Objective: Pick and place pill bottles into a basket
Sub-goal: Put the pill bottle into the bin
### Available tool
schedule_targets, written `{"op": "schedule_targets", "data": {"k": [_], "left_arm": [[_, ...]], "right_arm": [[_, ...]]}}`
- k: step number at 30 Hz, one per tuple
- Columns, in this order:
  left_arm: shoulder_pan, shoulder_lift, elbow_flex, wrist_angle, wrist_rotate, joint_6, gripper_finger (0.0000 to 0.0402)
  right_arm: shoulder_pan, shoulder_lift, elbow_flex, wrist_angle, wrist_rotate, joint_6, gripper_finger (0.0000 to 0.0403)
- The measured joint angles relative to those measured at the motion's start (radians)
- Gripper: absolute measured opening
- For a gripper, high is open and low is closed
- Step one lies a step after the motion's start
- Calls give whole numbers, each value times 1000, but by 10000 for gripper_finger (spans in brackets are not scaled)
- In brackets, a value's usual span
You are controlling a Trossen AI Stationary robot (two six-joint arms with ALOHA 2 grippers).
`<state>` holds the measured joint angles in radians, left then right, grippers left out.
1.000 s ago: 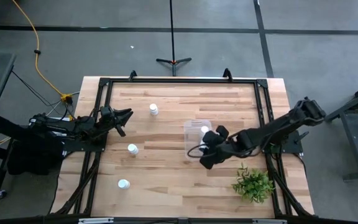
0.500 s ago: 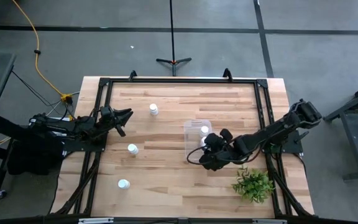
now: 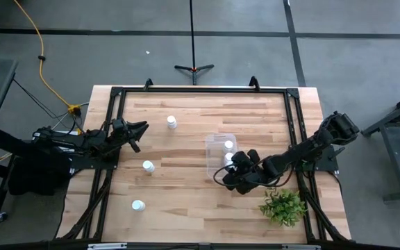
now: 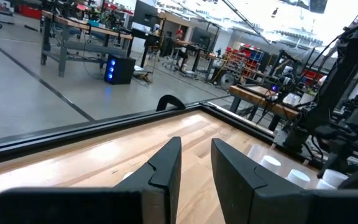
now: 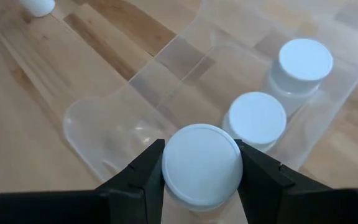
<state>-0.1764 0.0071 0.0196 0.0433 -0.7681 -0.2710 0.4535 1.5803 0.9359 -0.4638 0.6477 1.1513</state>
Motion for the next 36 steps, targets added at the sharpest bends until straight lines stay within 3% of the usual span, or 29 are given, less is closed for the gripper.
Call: {"op": "schedule_targets", "data": {"k": [9,36], "left_arm": [[0,0,0,0,0,0,124],[0,0,0,0,-3,0,124]], "right_arm": [[-1,0,-3,-9,34,-76,148],[1,51,-3,14,-45,-125,161]]}}
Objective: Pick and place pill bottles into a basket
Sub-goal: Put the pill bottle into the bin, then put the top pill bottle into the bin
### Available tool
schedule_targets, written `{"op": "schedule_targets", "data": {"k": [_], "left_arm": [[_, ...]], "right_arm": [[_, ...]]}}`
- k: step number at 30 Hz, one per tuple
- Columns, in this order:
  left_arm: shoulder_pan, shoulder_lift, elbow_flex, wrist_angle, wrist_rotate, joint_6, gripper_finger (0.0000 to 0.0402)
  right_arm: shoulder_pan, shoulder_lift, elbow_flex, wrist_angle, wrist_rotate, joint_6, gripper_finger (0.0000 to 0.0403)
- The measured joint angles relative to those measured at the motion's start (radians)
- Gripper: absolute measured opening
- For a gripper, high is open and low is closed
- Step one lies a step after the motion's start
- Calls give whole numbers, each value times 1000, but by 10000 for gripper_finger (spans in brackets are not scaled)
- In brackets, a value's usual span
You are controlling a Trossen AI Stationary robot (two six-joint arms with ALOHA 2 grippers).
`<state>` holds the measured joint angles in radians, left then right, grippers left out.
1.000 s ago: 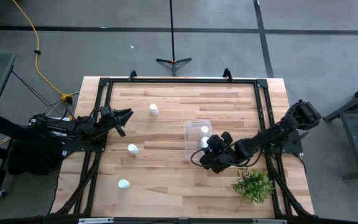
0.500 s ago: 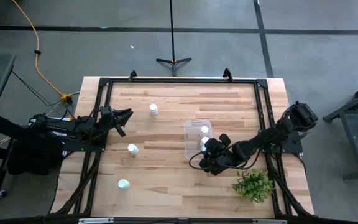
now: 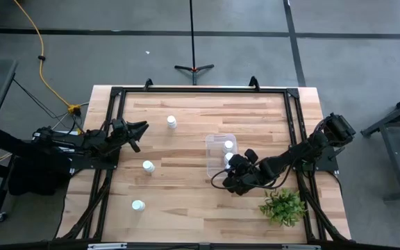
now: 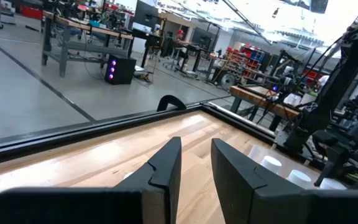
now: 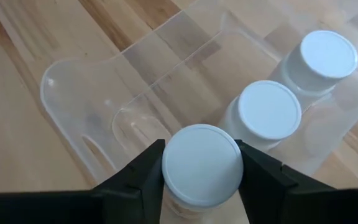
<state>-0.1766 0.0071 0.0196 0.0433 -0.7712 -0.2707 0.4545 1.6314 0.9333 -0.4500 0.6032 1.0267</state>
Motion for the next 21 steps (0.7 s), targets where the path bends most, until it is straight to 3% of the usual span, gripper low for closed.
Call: {"op": "schedule_targets", "data": {"k": [21], "left_arm": [[0,0,0,0,-1,0,124]], "right_arm": [[-1,0,1,10,-36,5,209]]}}
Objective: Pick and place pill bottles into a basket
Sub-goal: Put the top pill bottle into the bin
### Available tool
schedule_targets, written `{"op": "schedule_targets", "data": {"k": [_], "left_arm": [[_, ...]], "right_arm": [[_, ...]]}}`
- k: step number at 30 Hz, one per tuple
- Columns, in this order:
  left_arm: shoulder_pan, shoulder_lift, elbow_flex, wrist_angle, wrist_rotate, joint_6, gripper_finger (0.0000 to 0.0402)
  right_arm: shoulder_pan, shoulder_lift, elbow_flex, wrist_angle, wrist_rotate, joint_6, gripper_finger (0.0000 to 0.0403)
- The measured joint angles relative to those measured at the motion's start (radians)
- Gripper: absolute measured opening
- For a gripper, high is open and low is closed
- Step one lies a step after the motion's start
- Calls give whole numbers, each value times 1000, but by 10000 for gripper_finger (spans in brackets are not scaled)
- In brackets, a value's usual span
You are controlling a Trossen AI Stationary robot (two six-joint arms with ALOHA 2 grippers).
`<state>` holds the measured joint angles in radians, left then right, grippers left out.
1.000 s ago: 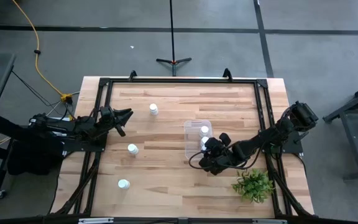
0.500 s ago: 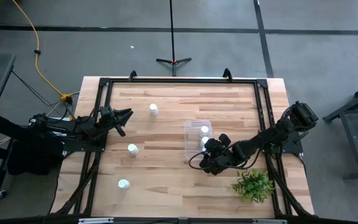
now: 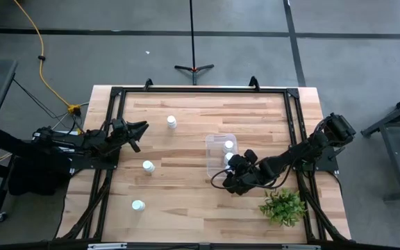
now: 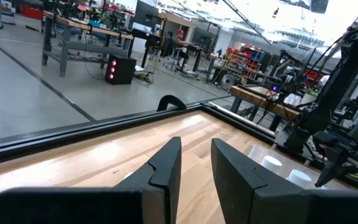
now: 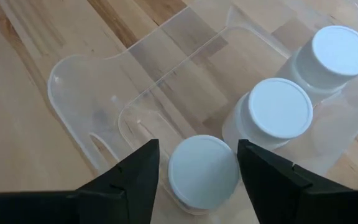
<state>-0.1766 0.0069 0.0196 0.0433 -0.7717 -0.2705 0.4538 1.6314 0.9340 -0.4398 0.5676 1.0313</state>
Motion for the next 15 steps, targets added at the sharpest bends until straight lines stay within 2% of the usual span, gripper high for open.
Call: {"op": "schedule_targets", "data": {"k": [7,15], "left_arm": [[0,0,0,0,0,0,124],[0,0,0,0,0,0,124]], "right_arm": [[-3,-14,0,44,-16,-6,219],[-35,-120,0,45,7,-67,220]]}}
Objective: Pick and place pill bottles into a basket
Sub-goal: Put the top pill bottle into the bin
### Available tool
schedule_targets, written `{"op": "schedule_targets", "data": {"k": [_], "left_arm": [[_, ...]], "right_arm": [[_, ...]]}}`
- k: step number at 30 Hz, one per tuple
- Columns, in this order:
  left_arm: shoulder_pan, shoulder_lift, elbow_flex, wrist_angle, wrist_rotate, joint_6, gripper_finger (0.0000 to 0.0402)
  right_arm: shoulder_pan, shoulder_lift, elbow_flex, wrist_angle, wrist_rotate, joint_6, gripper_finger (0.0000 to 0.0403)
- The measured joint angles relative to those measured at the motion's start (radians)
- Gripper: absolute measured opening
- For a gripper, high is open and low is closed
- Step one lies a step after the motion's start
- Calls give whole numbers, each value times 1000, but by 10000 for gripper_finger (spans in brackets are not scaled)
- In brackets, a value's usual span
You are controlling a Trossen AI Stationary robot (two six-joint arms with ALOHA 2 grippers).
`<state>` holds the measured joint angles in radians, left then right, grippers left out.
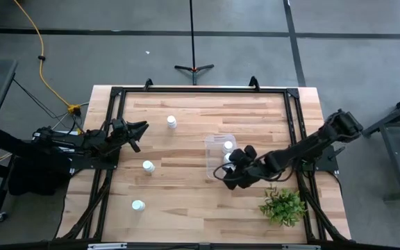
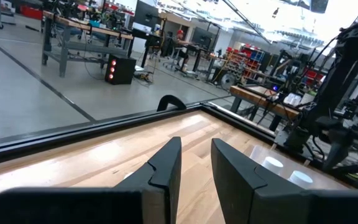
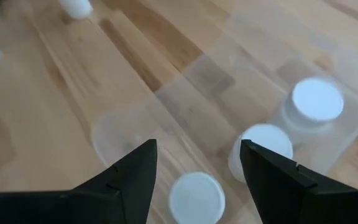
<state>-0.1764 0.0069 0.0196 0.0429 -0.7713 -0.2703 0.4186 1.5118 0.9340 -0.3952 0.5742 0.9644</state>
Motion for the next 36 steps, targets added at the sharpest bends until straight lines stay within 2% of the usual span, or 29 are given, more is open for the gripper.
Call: {"op": "schedule_targets", "data": {"k": [3,7,11,15,19,21,25,28,32,36], "left_arm": [[0,0,0,0,0,0,124],[0,0,0,0,0,0,124],[0,0,0,0,0,0,124],[0,0,0,0,0,0,124],[0,0,0,0,1,0,124],[0,0,0,2,1,0,124],[0,0,0,3,12,0,124],[0,0,0,2,23,0,124],[0,0,0,0,23,0,124],[0,0,0,0,23,0,124]], "right_arm": [[-23,-35,0,34,-37,-71,220],[-78,-61,0,148,-123,-251,216],[-165,-63,0,314,-250,-444,189],[-268,-63,0,398,-366,-571,128],[-361,-81,0,398,-542,-656,28],[-395,-108,0,365,-610,-670,11],[-424,-190,0,278,-599,-743,26],[-440,-282,-65,265,-590,-768,8],[-448,-442,-342,429,-572,-649,8],[-447,-655,-597,645,-477,-527,2]]}}
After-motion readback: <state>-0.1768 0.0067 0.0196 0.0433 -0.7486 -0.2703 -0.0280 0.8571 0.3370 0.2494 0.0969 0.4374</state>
